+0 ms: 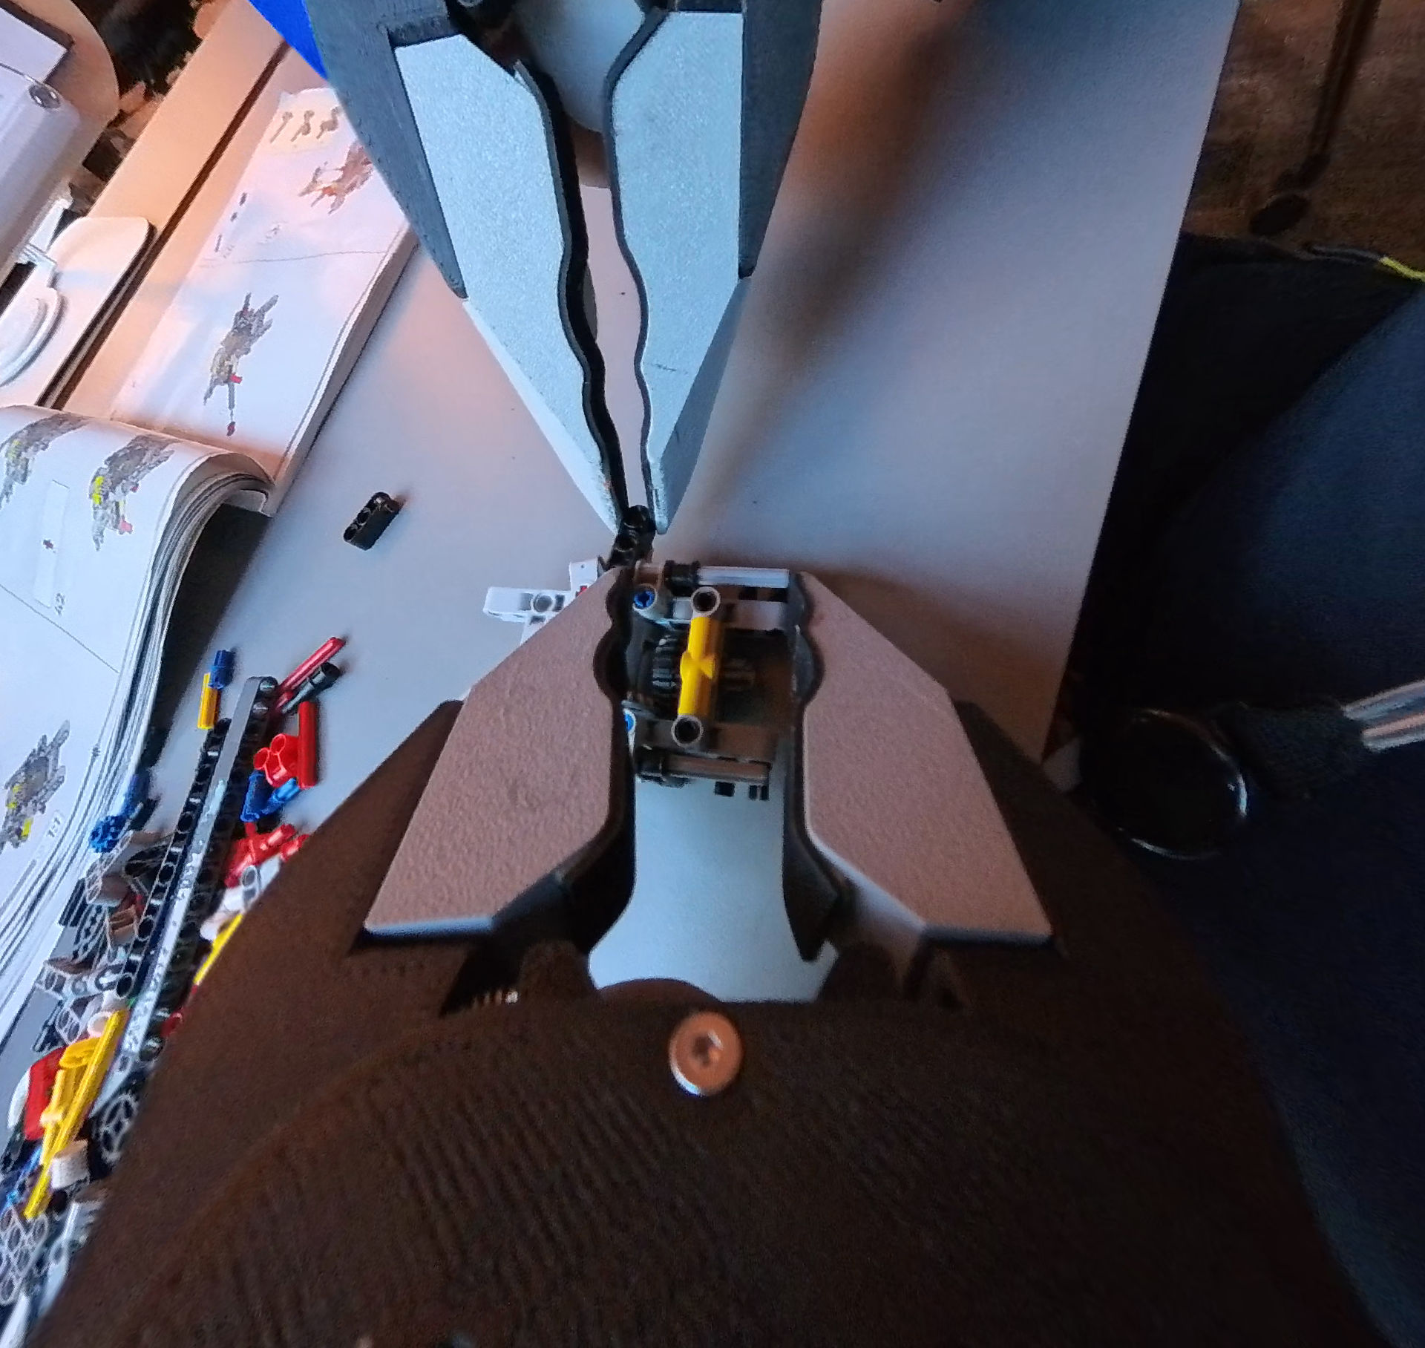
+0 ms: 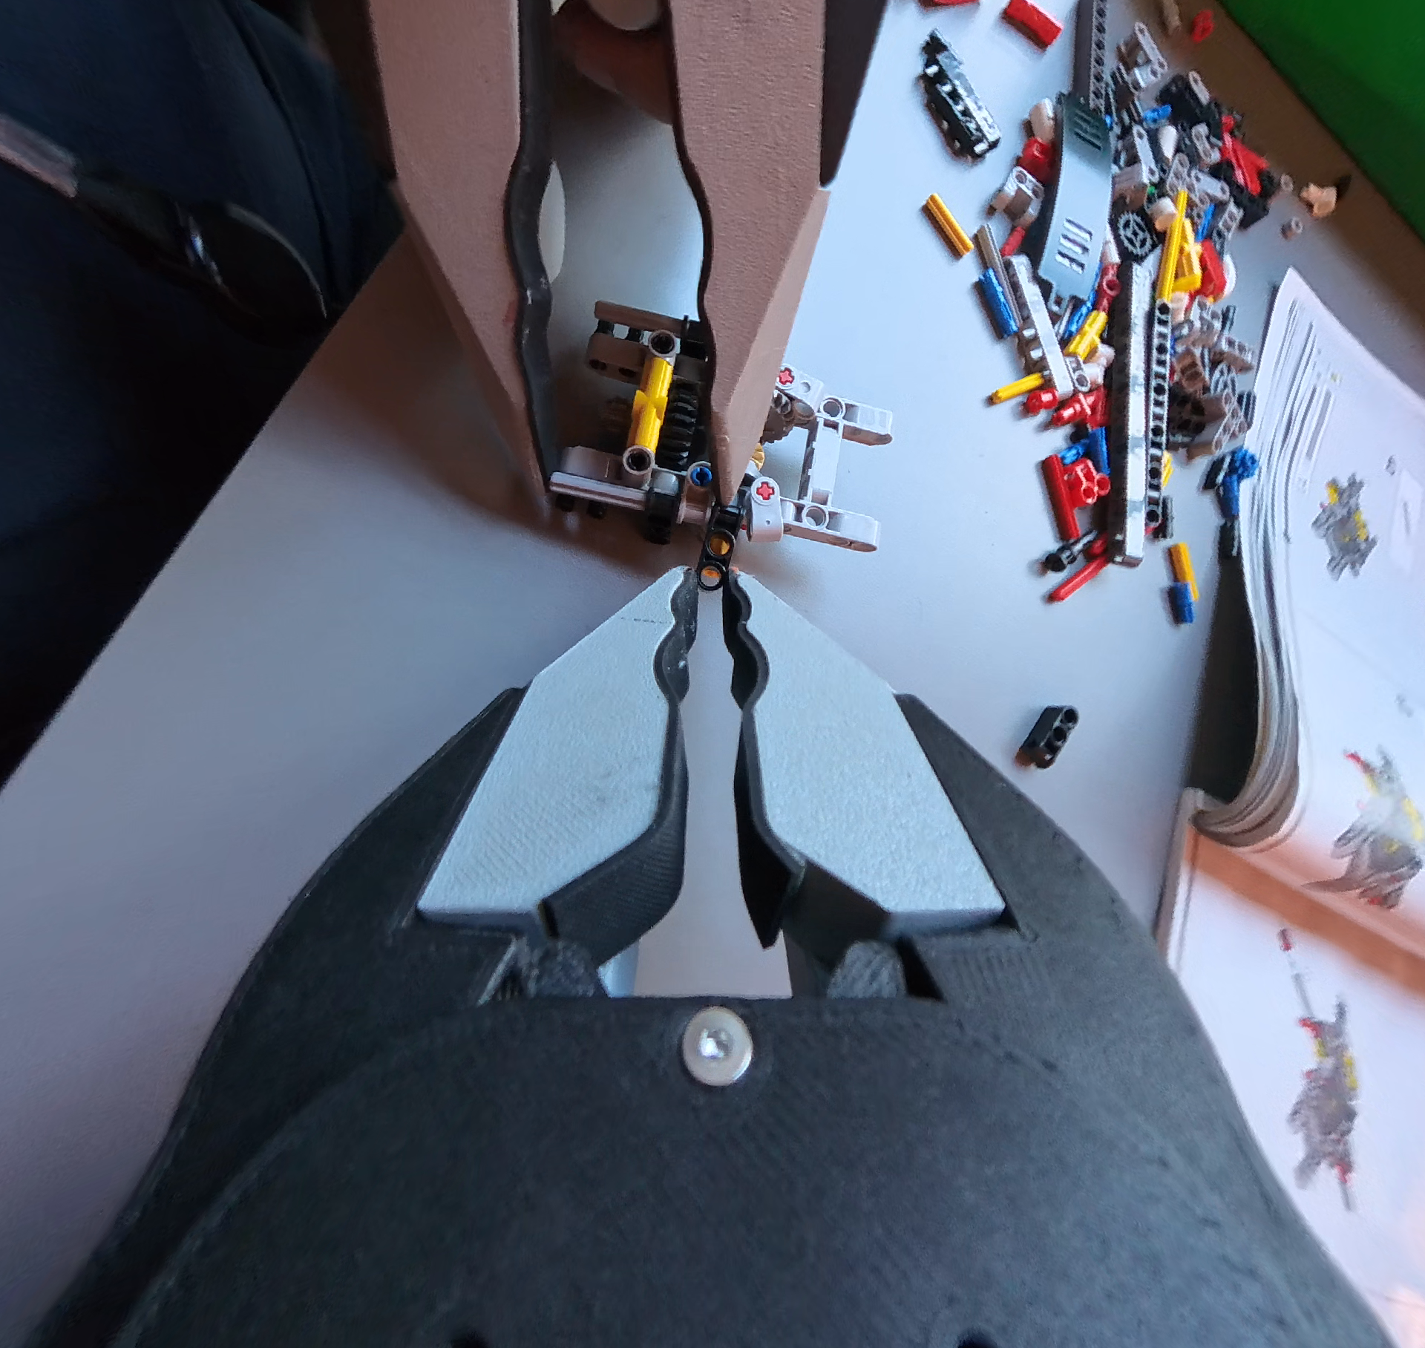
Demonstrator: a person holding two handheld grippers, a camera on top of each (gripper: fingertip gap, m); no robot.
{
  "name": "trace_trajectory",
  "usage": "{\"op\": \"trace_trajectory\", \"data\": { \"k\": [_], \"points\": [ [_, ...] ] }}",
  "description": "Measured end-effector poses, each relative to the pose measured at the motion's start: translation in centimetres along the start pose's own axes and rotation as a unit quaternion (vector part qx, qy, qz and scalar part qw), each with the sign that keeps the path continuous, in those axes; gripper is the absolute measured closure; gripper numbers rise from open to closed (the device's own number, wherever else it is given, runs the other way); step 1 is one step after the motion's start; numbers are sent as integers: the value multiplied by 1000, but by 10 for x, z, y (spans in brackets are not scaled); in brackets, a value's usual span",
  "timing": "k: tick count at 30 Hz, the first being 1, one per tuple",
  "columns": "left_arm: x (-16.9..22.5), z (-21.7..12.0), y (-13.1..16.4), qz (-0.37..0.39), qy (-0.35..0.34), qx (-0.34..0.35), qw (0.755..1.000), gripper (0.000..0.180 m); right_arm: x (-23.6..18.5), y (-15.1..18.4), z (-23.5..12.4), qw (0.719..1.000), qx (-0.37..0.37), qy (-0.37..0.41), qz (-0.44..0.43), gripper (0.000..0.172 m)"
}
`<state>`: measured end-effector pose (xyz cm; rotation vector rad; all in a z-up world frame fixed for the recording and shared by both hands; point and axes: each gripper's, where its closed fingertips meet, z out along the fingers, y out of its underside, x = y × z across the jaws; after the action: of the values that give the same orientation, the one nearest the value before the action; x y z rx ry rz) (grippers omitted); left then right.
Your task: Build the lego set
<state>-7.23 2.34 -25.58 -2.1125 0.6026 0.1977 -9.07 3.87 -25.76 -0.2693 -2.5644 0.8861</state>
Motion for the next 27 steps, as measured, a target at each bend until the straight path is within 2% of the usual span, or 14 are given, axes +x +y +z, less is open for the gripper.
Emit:
{"op": "trace_trajectory", "data": {
  "k": [7,21,27],
  "points": [
    [1,3,-1,56,-23,3,998,142,-2,-1,-2,999,10,-13,-42,168],
    [1,3,-2,53,-3,16,998,143,-4,-1,-2,992,18,-74,-102,168],
    [1,2,-4,74,-18,15,997,143,-4,-2,-3,991,18,-75,-112,168]
  ]
}}
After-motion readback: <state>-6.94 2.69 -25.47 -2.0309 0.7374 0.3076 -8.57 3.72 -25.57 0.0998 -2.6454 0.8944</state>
